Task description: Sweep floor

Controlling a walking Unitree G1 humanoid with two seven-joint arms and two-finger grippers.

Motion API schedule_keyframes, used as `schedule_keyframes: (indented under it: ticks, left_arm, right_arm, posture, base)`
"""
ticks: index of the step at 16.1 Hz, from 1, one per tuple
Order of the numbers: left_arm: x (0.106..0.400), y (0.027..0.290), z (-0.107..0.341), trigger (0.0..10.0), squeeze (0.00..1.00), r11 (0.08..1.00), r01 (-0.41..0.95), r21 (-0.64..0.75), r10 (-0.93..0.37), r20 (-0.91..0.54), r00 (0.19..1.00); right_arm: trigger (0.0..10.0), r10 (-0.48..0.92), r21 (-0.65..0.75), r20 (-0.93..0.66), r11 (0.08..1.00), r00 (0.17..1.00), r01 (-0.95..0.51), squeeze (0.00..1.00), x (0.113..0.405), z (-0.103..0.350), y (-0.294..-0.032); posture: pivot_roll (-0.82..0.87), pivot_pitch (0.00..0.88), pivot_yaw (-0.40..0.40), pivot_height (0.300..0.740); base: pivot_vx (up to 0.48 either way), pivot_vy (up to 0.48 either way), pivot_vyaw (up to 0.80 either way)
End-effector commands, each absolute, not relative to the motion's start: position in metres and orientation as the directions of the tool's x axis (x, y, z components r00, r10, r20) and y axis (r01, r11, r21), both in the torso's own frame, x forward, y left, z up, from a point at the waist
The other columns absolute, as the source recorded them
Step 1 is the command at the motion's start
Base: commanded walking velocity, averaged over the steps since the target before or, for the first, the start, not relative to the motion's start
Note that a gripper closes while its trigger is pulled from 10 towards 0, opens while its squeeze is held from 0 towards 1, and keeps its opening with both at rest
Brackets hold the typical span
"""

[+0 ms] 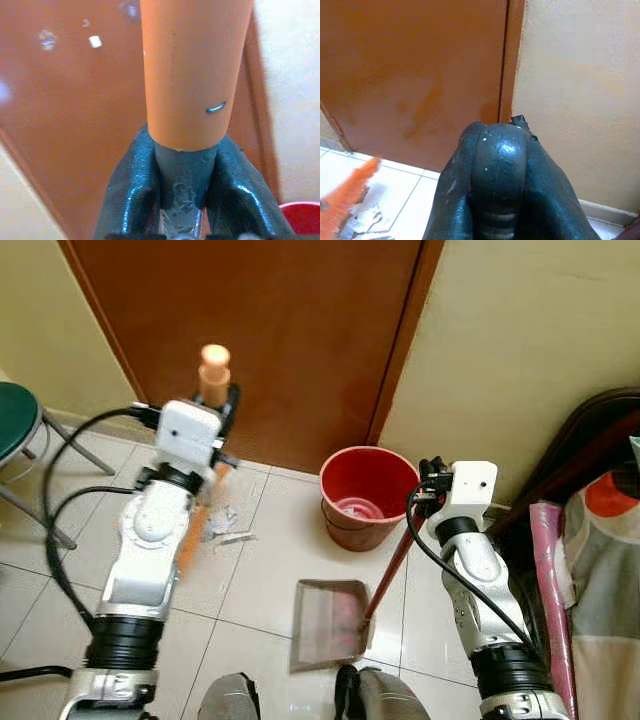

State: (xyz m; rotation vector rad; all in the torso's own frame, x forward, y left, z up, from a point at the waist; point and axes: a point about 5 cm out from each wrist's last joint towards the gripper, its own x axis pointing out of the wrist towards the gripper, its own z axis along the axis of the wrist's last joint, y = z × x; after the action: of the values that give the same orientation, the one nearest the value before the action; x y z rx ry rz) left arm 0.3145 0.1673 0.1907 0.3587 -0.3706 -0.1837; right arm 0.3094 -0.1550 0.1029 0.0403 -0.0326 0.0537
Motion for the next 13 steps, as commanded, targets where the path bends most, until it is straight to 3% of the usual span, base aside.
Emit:
schedule_keyframes:
  ticks: [1,9,13]
  left_arm:
    - [0.308,0.18,0.194,10.0,0.0,0.916,0.05,0.398,-0.196,0.337,0.921]
    - [0.285,0.182,0.176,10.0,0.0,0.932,-0.003,0.363,-0.108,0.286,0.952]
    - [0.275,0.182,0.151,10.0,0.0,0.945,0.009,0.328,-0.081,0.205,0.975]
  right_arm:
    - [10.0,0.05,0.048,0.063,0.997,0.997,-0.053,0.0,0.312,0.108,-0.154]
    - [10.0,0.055,0.048,0.046,0.997,0.997,-0.057,0.0,0.307,0.1,-0.154]
    - [10.0,0.051,0.064,0.038,0.997,0.998,-0.053,0.0,0.306,0.098,-0.154]
  posture:
    - [0.05,0.071,-0.038,0.74]
    - [0.06,0.064,-0.046,0.74]
    - [0.06,0.064,-0.046,0.74]
  base:
    - [0.0,0.0,0.0]
    - [0.0,0.0,0.0]
    - [0.0,0.286,-0.14]
